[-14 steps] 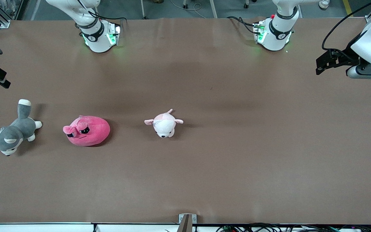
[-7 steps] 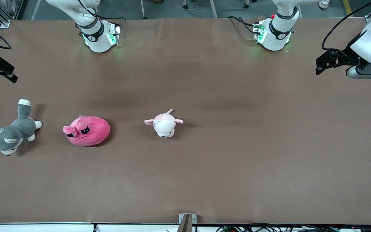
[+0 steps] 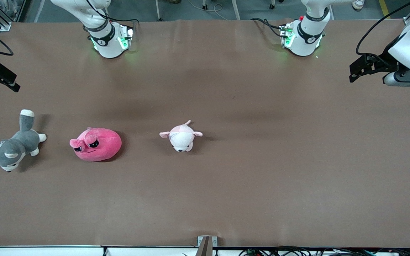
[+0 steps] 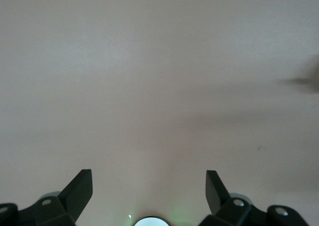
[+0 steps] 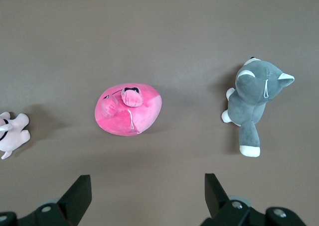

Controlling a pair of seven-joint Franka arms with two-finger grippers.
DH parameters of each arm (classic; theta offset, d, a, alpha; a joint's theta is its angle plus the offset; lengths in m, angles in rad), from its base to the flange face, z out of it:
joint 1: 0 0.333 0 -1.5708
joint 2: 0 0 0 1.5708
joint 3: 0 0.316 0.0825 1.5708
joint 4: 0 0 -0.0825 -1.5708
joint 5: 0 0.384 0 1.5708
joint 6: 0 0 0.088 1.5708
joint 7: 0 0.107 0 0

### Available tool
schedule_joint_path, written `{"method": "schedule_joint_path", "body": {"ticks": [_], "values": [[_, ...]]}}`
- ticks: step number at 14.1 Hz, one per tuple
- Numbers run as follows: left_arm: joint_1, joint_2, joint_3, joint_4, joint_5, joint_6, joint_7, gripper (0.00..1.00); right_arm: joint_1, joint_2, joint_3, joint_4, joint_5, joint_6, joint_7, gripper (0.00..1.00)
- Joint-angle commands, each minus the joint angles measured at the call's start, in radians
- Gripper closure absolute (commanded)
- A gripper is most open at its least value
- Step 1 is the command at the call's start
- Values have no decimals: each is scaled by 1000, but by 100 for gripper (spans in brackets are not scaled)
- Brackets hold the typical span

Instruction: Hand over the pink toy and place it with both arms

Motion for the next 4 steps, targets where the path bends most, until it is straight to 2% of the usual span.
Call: {"method": "schedule_joint_path", "body": {"ticks": [1,4], "values": [[4,19,1,43,-7,-11,14,0,-17,-20,20,-4,-20,4,1,0],[1,19,1,43,-5,-14,9,0,-17,-19,20,0,-20,9,1,0]]}}
